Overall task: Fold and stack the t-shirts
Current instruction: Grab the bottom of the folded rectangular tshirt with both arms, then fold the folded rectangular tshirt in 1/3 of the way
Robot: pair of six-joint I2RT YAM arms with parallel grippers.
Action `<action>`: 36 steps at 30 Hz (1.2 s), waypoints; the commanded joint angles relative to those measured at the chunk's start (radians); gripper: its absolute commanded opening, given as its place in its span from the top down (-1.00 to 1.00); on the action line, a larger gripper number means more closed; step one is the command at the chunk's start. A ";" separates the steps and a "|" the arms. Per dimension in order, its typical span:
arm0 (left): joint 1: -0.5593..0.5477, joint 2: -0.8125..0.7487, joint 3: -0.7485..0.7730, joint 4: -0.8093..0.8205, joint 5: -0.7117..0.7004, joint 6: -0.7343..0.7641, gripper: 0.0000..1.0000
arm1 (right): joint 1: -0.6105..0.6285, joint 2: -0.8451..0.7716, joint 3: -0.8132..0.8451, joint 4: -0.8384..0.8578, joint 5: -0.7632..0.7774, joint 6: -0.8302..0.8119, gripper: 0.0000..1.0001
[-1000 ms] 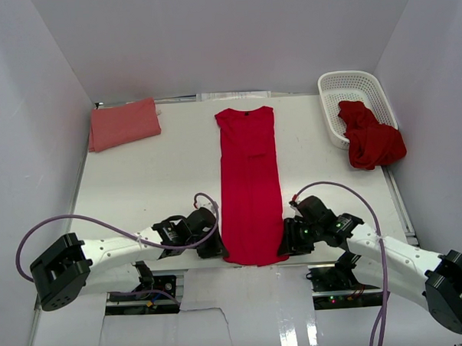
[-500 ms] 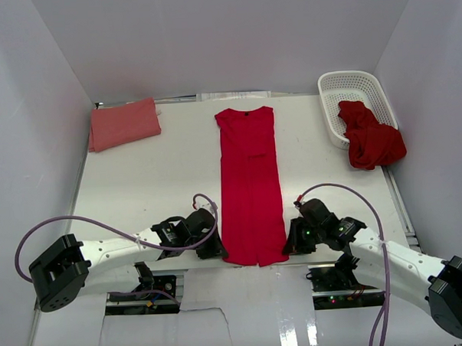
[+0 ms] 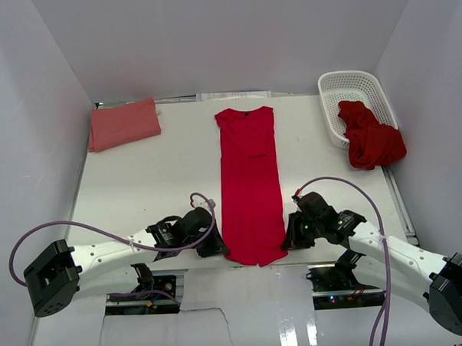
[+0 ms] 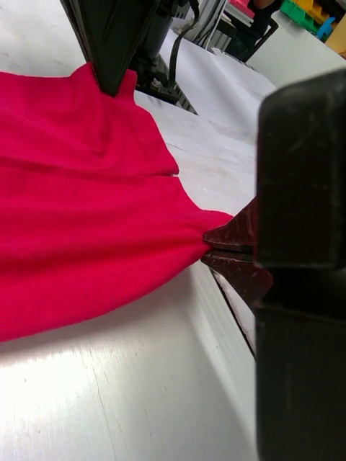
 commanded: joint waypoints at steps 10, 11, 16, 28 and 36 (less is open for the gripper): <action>-0.004 -0.046 0.036 -0.020 0.024 -0.056 1.00 | 0.003 -0.022 0.083 -0.018 -0.076 -0.003 0.85; -0.003 -0.049 0.026 -0.013 0.028 -0.061 1.00 | 0.003 -0.030 0.074 -0.015 -0.083 0.000 0.85; -0.004 -0.078 -0.022 0.029 0.031 -0.102 1.00 | 0.004 -0.070 0.016 0.065 -0.130 0.109 0.84; 0.002 -0.196 0.053 -0.095 -0.186 -0.148 1.00 | 0.004 -0.069 0.097 0.091 -0.004 0.137 0.85; 0.042 -0.149 0.039 -0.054 -0.217 -0.168 1.00 | 0.003 0.000 0.153 0.105 0.140 0.100 0.85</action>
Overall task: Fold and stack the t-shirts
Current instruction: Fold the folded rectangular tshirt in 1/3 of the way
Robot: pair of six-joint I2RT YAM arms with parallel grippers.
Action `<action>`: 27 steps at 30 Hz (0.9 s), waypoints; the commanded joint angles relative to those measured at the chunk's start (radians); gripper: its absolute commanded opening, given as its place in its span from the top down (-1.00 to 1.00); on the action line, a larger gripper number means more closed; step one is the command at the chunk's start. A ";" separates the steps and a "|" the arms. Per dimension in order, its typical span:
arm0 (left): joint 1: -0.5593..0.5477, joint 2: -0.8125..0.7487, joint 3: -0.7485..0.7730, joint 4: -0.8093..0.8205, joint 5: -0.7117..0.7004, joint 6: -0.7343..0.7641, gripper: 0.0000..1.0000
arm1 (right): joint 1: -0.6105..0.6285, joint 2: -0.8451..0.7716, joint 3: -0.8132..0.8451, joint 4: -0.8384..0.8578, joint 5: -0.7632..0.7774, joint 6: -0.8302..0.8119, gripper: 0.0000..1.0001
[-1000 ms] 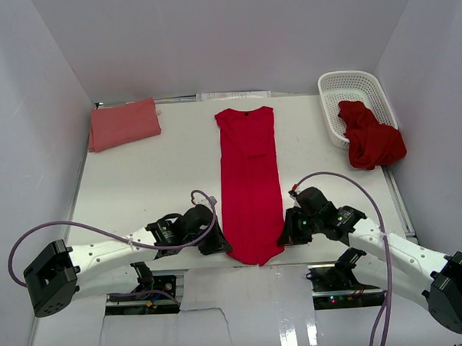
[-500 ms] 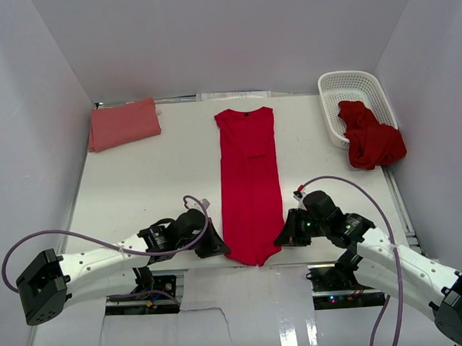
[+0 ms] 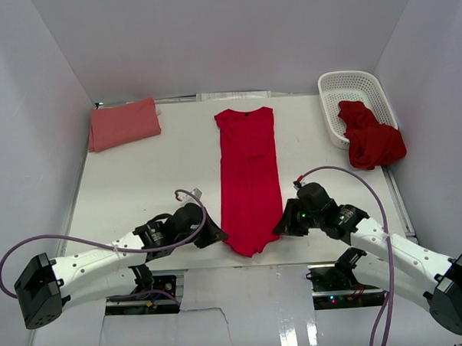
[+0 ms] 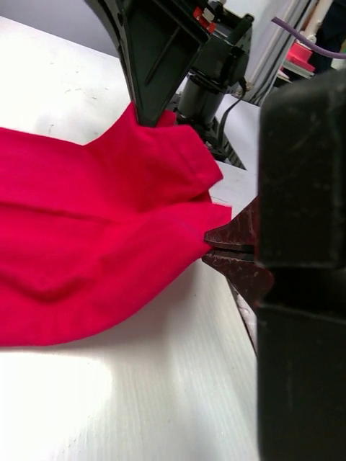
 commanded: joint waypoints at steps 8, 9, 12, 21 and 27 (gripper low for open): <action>0.118 0.062 0.059 0.024 -0.074 0.038 1.00 | -0.037 0.083 0.156 0.025 0.171 -0.118 0.85; 0.125 0.072 0.064 0.032 -0.065 0.044 1.00 | -0.045 0.092 0.167 0.025 0.171 -0.128 0.85; 0.159 0.120 0.076 0.080 -0.044 0.074 1.00 | -0.076 0.121 0.204 0.023 0.205 -0.162 0.85; 0.211 0.310 0.160 0.199 -0.019 0.138 1.00 | -0.166 0.181 0.237 0.034 0.195 -0.250 0.85; 0.244 0.369 0.258 0.187 -0.030 0.193 1.00 | -0.211 0.218 0.259 0.062 0.176 -0.294 0.85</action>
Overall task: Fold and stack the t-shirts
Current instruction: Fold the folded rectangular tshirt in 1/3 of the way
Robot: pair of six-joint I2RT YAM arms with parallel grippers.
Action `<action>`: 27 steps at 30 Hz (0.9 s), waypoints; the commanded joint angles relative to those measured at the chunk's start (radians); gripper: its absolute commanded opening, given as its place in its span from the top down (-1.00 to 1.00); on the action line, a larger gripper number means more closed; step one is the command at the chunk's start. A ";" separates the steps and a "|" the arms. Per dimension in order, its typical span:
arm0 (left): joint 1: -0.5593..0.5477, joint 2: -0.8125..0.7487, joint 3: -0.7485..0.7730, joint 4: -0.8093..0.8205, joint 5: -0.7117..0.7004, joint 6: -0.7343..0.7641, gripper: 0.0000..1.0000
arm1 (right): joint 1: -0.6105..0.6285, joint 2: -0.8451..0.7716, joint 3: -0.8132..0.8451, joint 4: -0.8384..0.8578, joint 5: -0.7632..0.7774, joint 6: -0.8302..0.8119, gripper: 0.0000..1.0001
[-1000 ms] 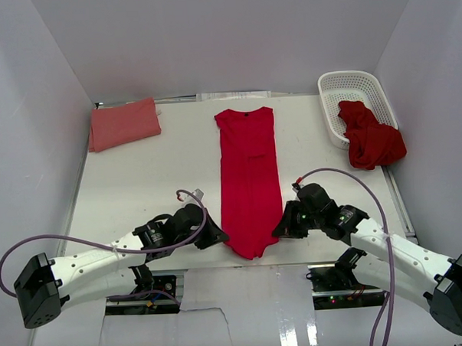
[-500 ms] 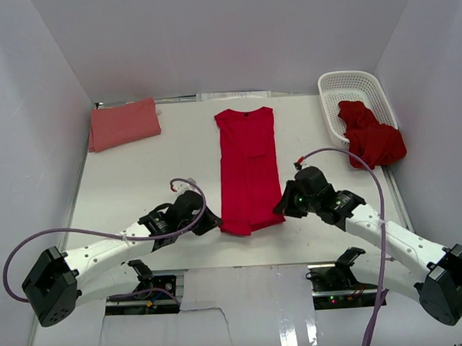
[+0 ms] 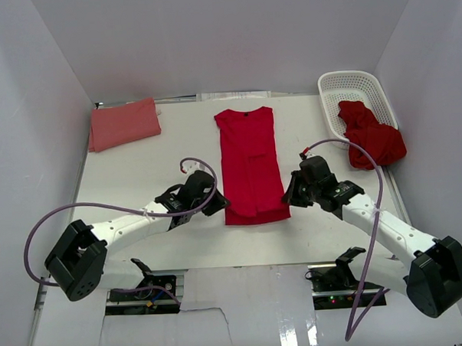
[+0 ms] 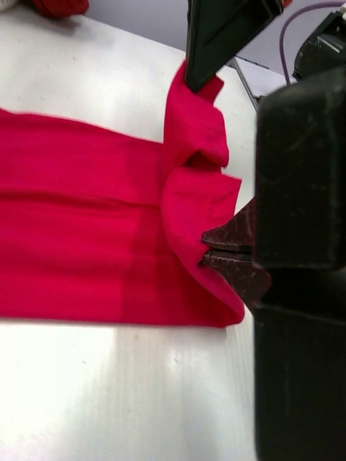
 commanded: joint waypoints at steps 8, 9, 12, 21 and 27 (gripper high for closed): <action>0.062 0.006 0.128 -0.012 -0.011 0.089 1.00 | -0.046 0.083 0.129 0.069 -0.060 -0.102 0.84; 0.071 0.008 0.137 -0.017 -0.011 0.091 1.00 | -0.051 0.100 0.143 0.073 -0.068 -0.106 0.85; 0.084 0.026 0.157 -0.024 -0.011 0.108 1.00 | -0.063 0.138 0.168 0.082 -0.081 -0.125 0.85; 0.128 0.101 0.243 -0.014 -0.013 0.157 1.00 | -0.093 0.251 0.263 0.099 -0.109 -0.172 0.85; 0.156 0.173 0.304 -0.005 0.004 0.181 1.00 | -0.118 0.307 0.304 0.109 -0.117 -0.189 0.85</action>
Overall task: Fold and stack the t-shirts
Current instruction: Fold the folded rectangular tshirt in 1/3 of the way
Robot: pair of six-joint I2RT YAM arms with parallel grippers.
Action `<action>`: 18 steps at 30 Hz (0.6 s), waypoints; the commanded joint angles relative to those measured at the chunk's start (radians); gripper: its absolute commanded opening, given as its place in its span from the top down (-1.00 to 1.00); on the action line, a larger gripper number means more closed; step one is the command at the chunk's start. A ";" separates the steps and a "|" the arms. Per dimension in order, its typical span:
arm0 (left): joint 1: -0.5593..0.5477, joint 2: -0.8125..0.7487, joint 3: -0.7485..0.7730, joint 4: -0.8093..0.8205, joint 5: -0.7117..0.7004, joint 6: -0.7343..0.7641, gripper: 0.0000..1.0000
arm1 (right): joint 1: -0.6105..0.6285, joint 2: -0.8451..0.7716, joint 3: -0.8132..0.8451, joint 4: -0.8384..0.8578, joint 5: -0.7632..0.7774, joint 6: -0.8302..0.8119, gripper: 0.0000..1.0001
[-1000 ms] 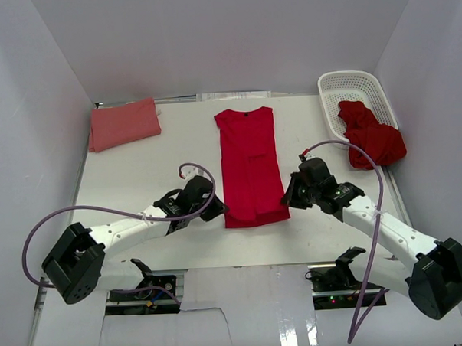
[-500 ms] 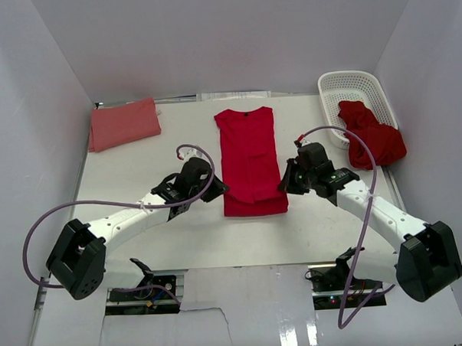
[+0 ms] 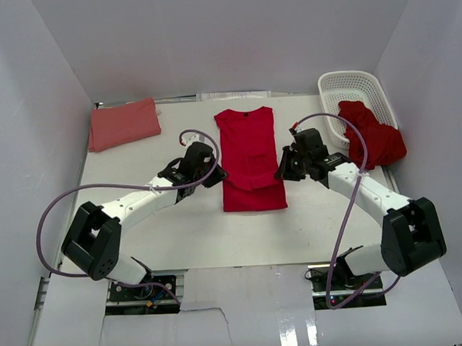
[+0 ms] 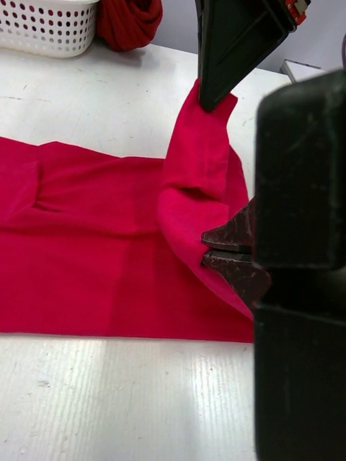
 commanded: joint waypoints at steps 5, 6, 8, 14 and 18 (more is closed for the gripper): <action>0.034 0.055 0.092 0.022 0.013 0.049 1.00 | -0.041 0.059 0.095 0.046 -0.024 -0.046 0.85; 0.040 0.061 0.099 0.016 0.012 0.052 1.00 | -0.045 0.066 0.108 0.047 -0.027 -0.047 0.85; 0.045 0.075 0.112 0.019 0.013 0.063 1.00 | -0.056 0.086 0.120 0.047 -0.032 -0.054 0.84; 0.060 0.119 0.161 0.018 0.018 0.078 1.00 | -0.071 0.138 0.168 0.049 -0.053 -0.069 0.85; 0.066 0.134 0.176 0.019 0.018 0.084 1.00 | -0.079 0.162 0.192 0.052 -0.064 -0.075 0.85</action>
